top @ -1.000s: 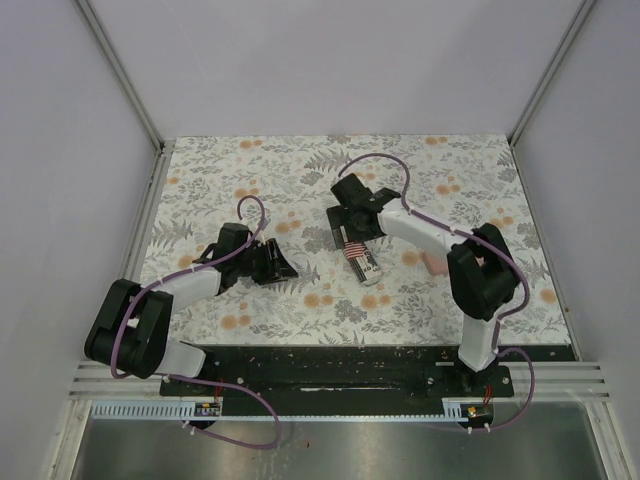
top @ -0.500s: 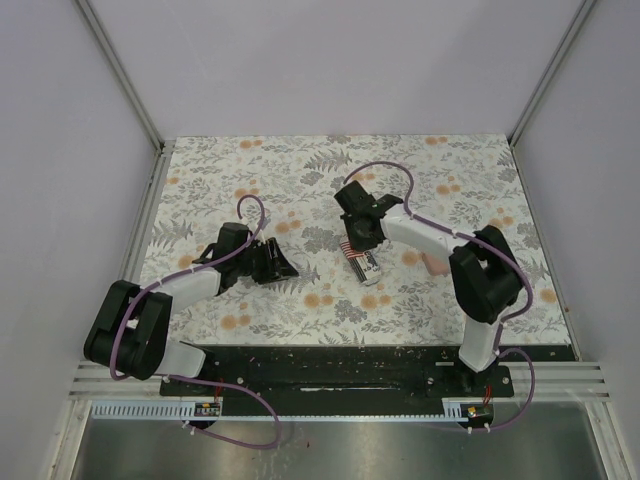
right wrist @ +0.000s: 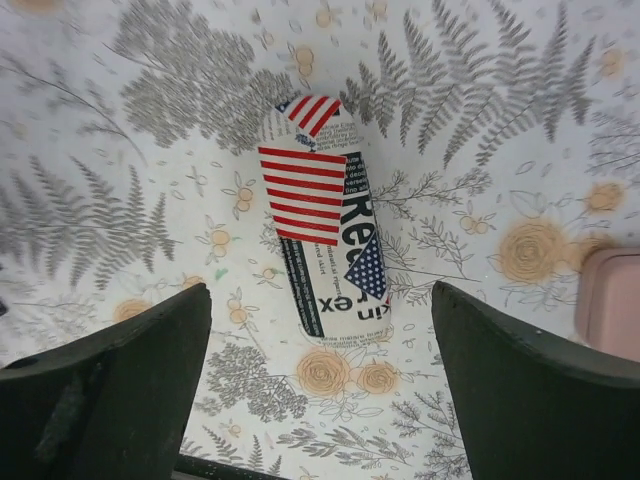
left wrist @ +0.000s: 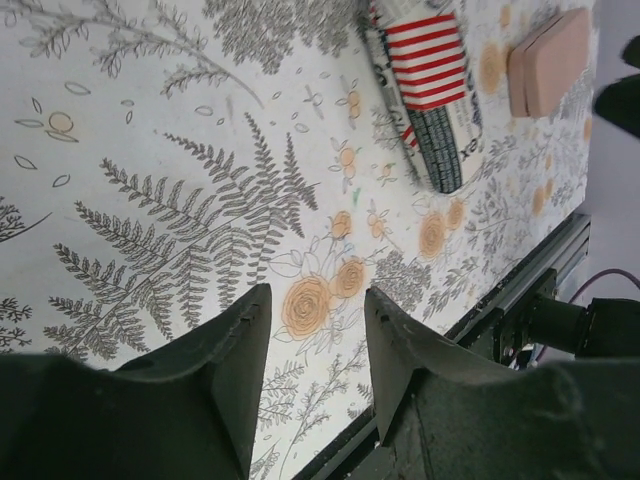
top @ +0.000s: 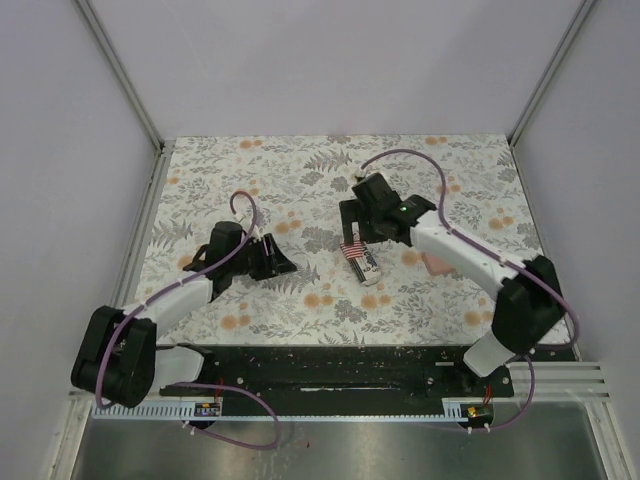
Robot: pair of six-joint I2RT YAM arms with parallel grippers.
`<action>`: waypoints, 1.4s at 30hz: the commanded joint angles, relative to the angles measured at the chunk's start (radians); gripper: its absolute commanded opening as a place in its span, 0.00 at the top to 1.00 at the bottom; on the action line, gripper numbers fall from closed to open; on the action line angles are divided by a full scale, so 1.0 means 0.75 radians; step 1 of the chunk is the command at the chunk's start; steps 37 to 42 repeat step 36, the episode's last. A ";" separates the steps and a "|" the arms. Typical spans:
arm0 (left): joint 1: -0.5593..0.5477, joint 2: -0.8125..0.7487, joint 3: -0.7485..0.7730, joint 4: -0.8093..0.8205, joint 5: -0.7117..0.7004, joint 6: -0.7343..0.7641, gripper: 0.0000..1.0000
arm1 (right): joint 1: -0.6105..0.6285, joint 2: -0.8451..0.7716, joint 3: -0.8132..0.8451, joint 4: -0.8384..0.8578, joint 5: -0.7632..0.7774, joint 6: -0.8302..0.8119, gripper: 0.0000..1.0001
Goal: Organize the sunglasses
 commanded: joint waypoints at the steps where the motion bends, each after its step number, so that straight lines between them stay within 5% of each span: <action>1: -0.007 -0.205 0.010 -0.032 -0.076 0.021 0.50 | -0.002 -0.337 -0.070 0.055 0.127 0.046 0.01; 5: -0.019 -0.444 0.020 -0.110 -0.158 0.058 0.20 | -0.004 -0.593 -0.205 0.116 0.194 0.071 0.01; 6: -0.023 -0.507 0.022 -0.118 -0.174 0.072 0.01 | 0.000 -0.664 -0.244 0.132 0.201 0.073 0.01; 13: -0.062 -0.992 0.055 -0.257 -0.448 0.152 0.01 | 0.000 -1.222 -0.612 0.313 0.256 0.122 0.01; 20: -0.062 -1.189 -0.029 -0.378 -0.535 0.087 0.01 | -0.002 -1.560 -0.794 0.241 0.352 0.224 0.00; 42: -0.062 -1.318 -0.115 -0.394 -0.500 0.050 0.01 | 0.000 -1.594 -0.723 0.104 0.370 0.253 0.01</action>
